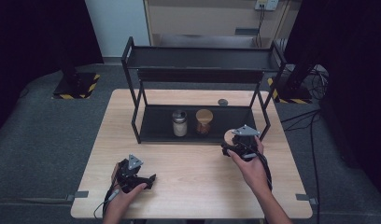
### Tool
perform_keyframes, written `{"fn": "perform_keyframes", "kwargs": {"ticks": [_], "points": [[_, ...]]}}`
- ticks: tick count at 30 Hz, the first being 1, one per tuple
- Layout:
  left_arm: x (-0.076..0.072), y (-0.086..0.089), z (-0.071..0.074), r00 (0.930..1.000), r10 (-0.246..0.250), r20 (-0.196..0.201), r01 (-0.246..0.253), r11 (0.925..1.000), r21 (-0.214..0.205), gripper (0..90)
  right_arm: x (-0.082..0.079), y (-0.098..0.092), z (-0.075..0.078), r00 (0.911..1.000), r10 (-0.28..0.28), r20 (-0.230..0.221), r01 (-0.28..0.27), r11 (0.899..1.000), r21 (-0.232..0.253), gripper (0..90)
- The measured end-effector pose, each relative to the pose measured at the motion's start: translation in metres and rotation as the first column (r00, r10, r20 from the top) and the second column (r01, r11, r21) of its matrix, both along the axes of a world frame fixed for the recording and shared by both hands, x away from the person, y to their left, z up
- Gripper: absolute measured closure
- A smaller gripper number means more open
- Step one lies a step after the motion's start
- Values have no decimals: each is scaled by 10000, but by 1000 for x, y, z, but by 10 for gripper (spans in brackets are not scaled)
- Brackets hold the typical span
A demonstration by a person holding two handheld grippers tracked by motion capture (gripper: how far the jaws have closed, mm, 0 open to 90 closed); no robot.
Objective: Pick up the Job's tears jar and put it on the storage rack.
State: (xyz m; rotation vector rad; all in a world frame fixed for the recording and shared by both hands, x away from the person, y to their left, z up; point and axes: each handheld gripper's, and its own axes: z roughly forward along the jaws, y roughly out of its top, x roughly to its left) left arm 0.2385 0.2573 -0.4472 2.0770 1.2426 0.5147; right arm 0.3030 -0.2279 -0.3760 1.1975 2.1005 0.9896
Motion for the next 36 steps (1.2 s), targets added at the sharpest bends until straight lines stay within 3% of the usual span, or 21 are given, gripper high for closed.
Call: {"fn": "perform_keyframes", "kwargs": {"ticks": [24,36], "points": [[0,0,0,10000,3,1,-3,10000,-2,0,13,6,8,9999,-92,143,91,9999,97,258],[0,0,0,10000,6,4,-6,10000,-3,0,27,7,6,9995,-281,143,282,9996,-75,258]]}}
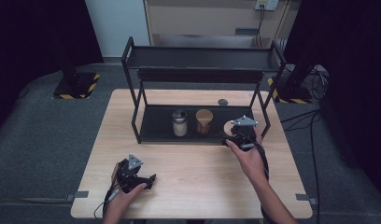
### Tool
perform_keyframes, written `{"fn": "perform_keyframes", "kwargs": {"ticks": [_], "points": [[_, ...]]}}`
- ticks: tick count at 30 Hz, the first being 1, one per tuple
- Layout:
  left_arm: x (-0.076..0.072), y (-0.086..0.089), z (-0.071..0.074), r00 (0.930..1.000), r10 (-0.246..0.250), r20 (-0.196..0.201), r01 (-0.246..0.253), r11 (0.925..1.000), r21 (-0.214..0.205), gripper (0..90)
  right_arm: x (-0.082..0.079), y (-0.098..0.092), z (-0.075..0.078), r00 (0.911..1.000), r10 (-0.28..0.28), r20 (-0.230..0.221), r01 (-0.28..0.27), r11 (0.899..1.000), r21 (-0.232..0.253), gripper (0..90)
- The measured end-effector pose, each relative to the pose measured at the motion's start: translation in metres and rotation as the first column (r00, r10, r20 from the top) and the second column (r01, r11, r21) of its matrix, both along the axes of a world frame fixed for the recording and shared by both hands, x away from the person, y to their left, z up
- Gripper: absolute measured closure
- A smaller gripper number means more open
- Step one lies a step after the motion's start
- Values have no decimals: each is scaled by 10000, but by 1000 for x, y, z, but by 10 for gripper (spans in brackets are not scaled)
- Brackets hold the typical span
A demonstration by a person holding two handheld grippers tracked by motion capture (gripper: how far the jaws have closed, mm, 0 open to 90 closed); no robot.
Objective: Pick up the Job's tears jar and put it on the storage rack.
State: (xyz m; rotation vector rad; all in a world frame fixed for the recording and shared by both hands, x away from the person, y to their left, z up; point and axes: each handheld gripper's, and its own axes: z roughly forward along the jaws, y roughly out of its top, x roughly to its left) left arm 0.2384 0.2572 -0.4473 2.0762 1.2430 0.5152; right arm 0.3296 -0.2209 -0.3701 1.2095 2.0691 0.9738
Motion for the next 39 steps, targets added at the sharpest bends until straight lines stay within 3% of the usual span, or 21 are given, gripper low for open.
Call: {"fn": "perform_keyframes", "kwargs": {"ticks": [39], "points": [[0,0,0,10000,0,-3,0,10000,0,0,51,8,-11,9956,-899,-264,908,9953,346,258]]}}
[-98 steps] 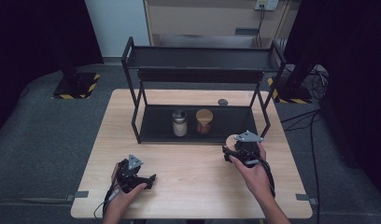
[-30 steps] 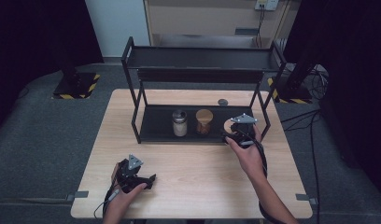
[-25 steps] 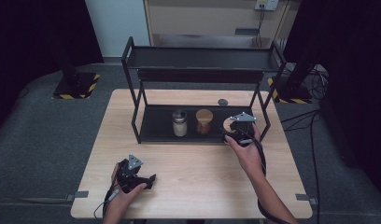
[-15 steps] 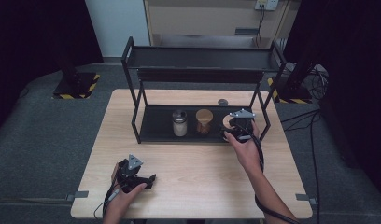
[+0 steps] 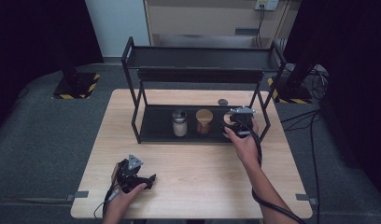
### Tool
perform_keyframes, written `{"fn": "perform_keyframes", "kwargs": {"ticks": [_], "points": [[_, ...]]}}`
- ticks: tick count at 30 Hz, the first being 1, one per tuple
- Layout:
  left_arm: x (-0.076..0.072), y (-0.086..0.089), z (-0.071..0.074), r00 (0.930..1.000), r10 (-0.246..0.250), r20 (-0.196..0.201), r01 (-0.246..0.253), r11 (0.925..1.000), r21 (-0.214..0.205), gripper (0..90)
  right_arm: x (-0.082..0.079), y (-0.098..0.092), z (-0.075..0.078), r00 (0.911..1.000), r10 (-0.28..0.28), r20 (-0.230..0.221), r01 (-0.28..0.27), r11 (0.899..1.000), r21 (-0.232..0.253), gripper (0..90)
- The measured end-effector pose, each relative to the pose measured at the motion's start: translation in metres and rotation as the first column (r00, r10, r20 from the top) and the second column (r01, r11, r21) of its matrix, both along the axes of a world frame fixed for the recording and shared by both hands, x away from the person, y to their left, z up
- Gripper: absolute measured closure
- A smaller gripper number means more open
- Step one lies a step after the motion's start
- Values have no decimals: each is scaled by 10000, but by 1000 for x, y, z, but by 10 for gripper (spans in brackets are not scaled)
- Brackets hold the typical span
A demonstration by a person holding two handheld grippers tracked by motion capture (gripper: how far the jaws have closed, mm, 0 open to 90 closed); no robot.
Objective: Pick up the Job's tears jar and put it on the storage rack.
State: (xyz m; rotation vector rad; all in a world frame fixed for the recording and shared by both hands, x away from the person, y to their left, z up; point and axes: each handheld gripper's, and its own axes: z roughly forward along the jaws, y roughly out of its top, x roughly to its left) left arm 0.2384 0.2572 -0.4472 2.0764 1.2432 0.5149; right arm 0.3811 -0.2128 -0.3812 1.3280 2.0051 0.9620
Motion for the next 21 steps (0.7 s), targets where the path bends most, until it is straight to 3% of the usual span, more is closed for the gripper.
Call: {"fn": "perform_keyframes", "kwargs": {"ticks": [21], "points": [[0,0,0,10000,-1,-3,1,10000,-3,0,17,2,-1,9996,-291,-30,291,9996,34,258]]}}
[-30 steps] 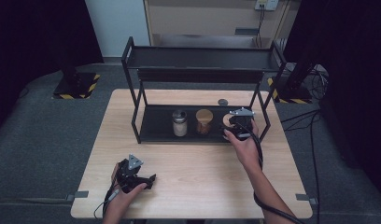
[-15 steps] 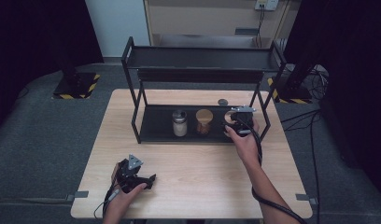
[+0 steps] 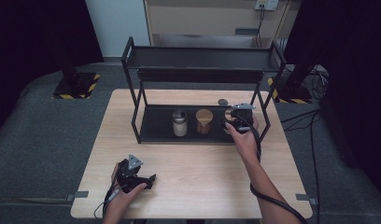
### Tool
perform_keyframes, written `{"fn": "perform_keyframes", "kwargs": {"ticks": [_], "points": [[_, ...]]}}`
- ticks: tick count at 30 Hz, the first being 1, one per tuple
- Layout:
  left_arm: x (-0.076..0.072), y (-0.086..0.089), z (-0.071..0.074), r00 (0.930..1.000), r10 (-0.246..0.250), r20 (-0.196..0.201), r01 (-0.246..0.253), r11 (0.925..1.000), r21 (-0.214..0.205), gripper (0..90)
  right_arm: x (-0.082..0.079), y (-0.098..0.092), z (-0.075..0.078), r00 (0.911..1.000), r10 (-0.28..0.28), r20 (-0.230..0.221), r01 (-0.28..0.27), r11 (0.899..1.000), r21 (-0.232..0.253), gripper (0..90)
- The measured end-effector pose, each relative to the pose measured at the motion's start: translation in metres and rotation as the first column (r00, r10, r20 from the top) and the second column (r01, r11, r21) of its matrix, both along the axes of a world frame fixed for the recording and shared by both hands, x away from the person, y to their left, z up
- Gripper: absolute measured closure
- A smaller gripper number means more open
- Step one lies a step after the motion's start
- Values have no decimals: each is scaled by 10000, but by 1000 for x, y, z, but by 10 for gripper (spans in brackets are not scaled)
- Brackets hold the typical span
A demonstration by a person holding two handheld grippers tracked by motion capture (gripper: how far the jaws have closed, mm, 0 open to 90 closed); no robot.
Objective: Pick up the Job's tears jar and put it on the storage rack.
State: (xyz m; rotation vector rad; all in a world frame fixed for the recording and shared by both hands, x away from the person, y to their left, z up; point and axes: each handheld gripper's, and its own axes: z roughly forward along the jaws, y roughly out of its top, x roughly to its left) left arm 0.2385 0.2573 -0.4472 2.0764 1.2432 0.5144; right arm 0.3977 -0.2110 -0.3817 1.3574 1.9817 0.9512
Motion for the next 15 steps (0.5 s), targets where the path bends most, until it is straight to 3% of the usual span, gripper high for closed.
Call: {"fn": "perform_keyframes", "kwargs": {"ticks": [15], "points": [[0,0,0,10000,-2,0,2,10000,8,0,15,4,-4,9999,-121,-36,121,9999,-7,258]]}}
